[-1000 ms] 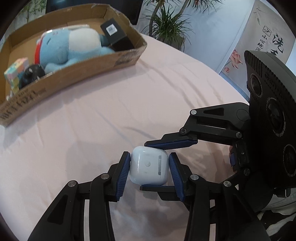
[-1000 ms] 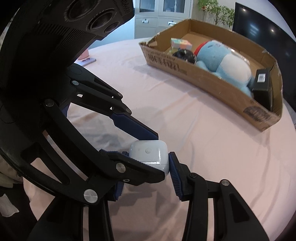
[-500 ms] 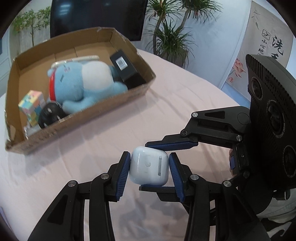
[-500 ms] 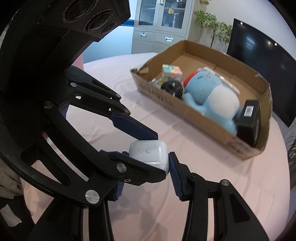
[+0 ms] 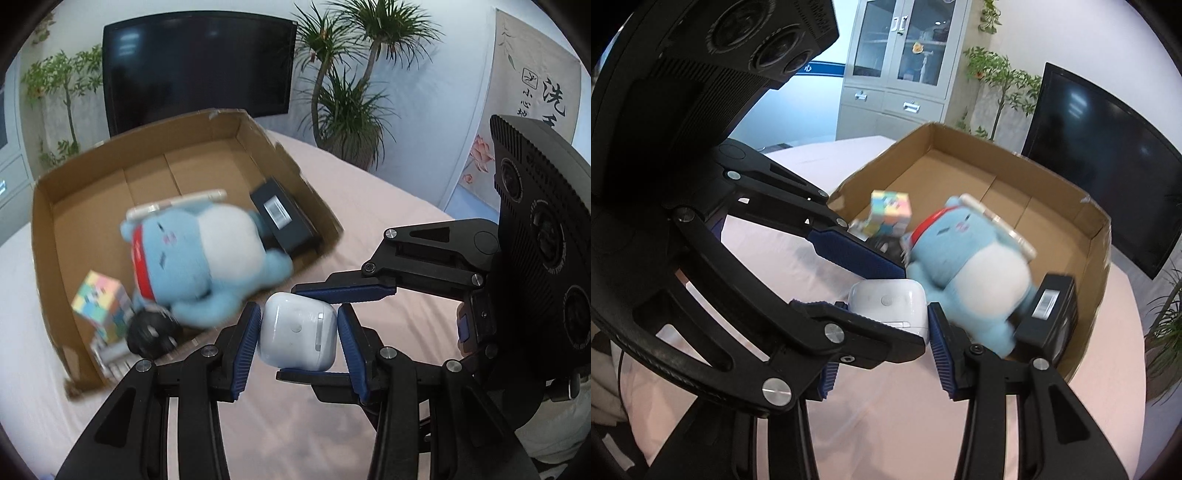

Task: Organize objects
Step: 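Carry the white earbud case with both tools over the cardboard box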

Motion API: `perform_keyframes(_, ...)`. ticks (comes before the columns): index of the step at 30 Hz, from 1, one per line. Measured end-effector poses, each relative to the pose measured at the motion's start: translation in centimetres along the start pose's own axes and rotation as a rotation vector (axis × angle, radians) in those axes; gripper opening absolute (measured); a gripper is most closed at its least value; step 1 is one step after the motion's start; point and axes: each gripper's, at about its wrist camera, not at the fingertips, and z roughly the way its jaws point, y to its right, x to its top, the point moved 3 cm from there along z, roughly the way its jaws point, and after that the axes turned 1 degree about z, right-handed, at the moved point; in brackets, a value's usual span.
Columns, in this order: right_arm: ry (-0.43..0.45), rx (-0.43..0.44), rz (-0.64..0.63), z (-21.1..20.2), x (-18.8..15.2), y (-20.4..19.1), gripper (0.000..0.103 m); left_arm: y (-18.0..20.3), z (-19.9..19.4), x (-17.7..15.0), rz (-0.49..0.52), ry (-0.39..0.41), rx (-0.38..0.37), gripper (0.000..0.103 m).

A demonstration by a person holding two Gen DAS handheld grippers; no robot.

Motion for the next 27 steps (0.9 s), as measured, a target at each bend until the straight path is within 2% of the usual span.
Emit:
perform_keyframes(9,0.023,-0.013,0.020,2.0,3.8,2.4,0.041,-5.2,0.1,4.4,-0.029,0.026,0.016,0.041)
perform_keyframes(18,0.003,0.002,0.002,6.1,7.9,3.6,0.041,-11.6,1.1,7.1,-0.078,0.017,0.034,0.041)
perform_keyframes(23,-0.024,0.017,0.005,9.1,9.8,4.3,0.041,-16.0,2.7,7.8,-0.103,-0.031,0.033,0.041)
perform_keyframes(27,-0.071,0.023,-0.017,13.2,10.7,4.3,0.041,-20.2,5.2,7.1,-0.183,-0.066,0.032,0.041)
